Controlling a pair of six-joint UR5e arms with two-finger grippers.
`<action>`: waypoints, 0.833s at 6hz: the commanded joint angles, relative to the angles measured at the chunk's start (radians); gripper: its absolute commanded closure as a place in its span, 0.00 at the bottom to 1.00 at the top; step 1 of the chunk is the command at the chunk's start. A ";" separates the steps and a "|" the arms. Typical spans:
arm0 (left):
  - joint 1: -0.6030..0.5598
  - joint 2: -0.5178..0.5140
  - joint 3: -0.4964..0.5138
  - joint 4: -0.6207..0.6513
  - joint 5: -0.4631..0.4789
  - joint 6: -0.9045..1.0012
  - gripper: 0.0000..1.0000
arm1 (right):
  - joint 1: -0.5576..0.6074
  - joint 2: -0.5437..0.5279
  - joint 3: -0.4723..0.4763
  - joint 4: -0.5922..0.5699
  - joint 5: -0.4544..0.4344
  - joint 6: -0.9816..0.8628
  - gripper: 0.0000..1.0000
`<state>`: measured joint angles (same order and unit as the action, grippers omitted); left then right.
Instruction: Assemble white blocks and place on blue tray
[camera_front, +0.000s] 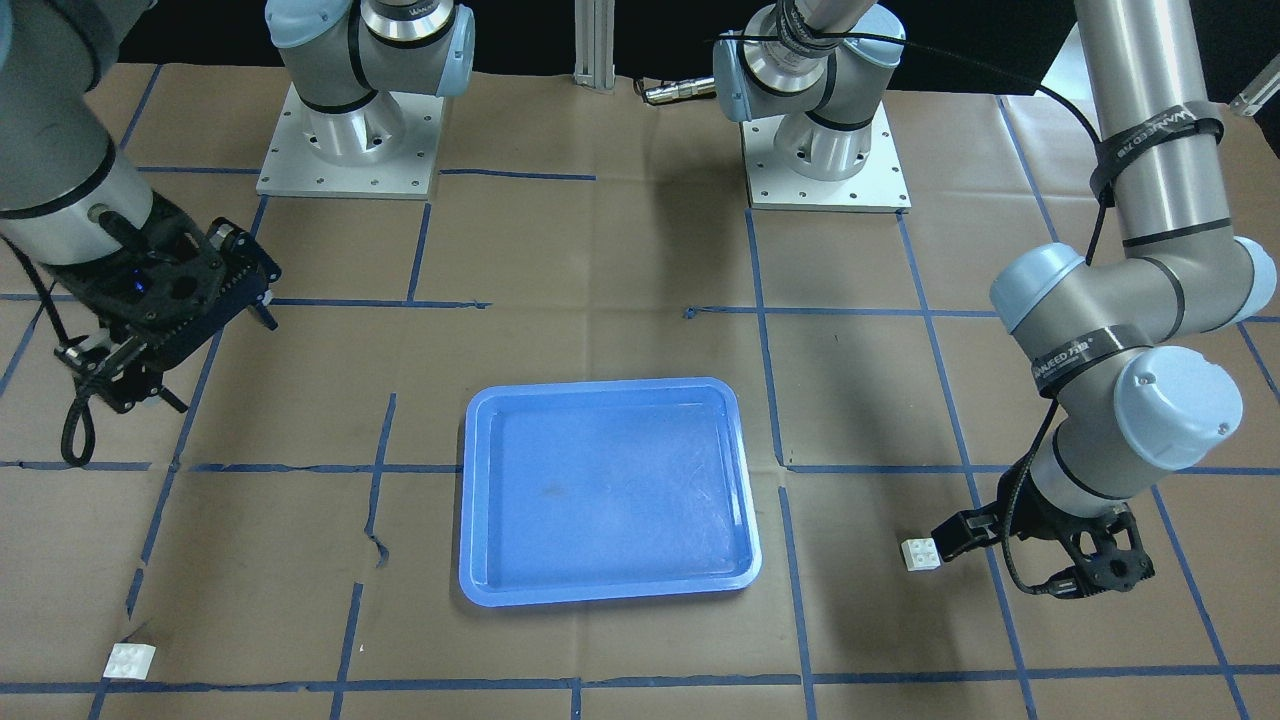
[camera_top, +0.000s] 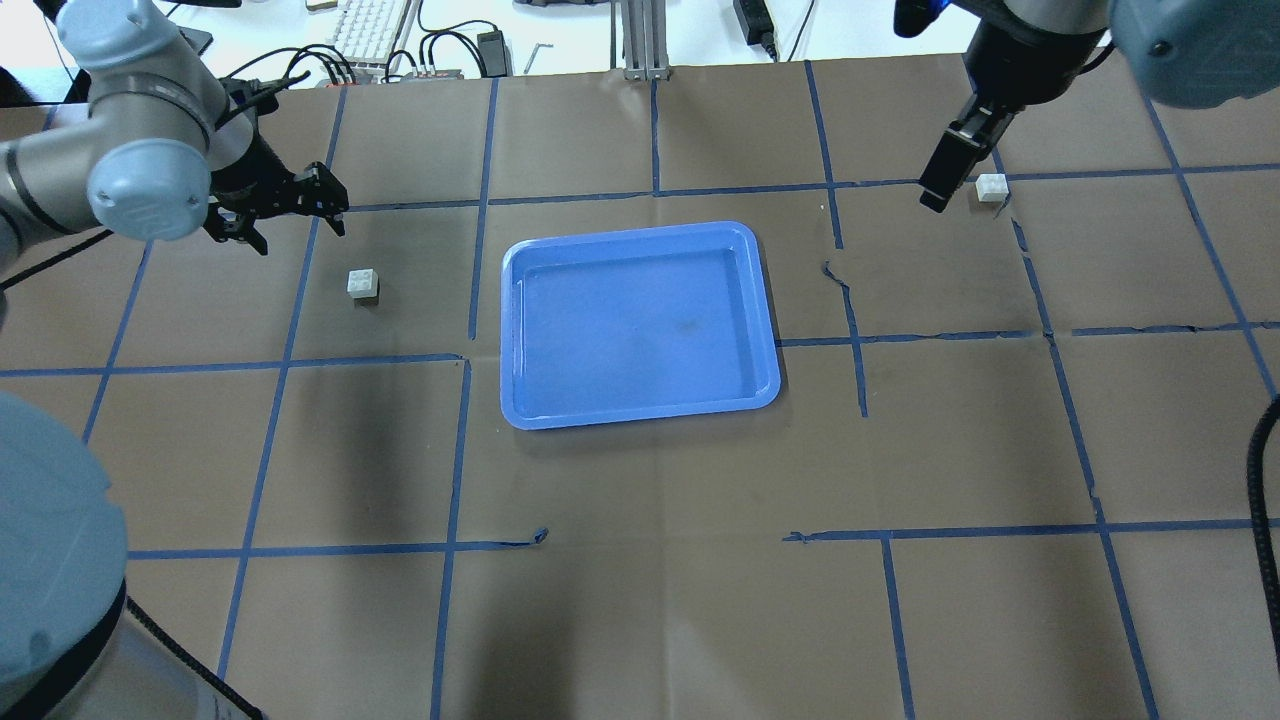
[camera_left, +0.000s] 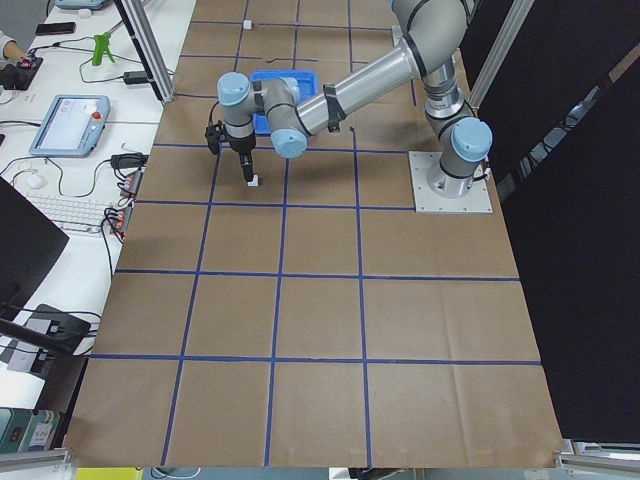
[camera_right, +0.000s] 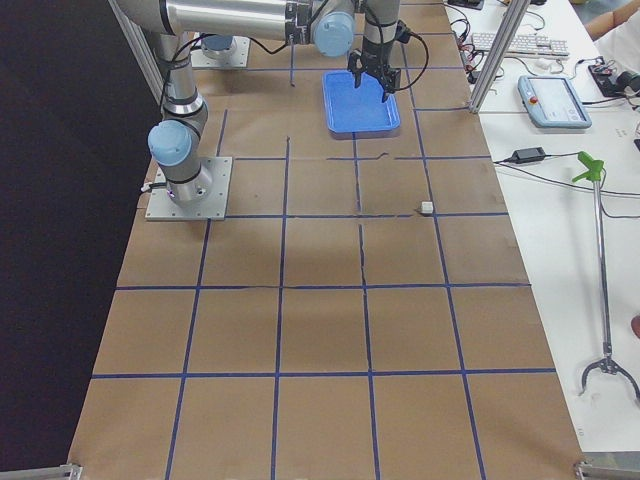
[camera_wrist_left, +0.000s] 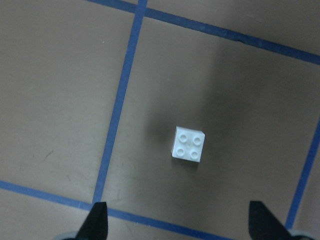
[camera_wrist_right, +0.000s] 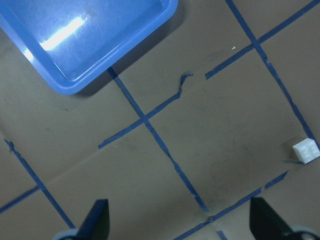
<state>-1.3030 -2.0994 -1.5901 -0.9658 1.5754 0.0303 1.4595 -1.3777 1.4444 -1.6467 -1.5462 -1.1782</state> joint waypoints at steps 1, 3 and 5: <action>0.001 -0.077 -0.014 0.073 -0.003 -0.001 0.01 | -0.045 0.119 -0.120 -0.001 -0.009 -0.437 0.00; -0.007 -0.071 -0.018 0.071 -0.006 0.063 0.01 | -0.115 0.275 -0.281 0.001 0.003 -0.773 0.01; -0.010 -0.076 -0.062 0.071 -0.006 0.197 0.02 | -0.213 0.424 -0.392 0.016 0.117 -0.924 0.01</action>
<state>-1.3113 -2.1758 -1.6289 -0.8944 1.5693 0.1849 1.2979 -1.0269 1.1008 -1.6372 -1.5073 -2.0255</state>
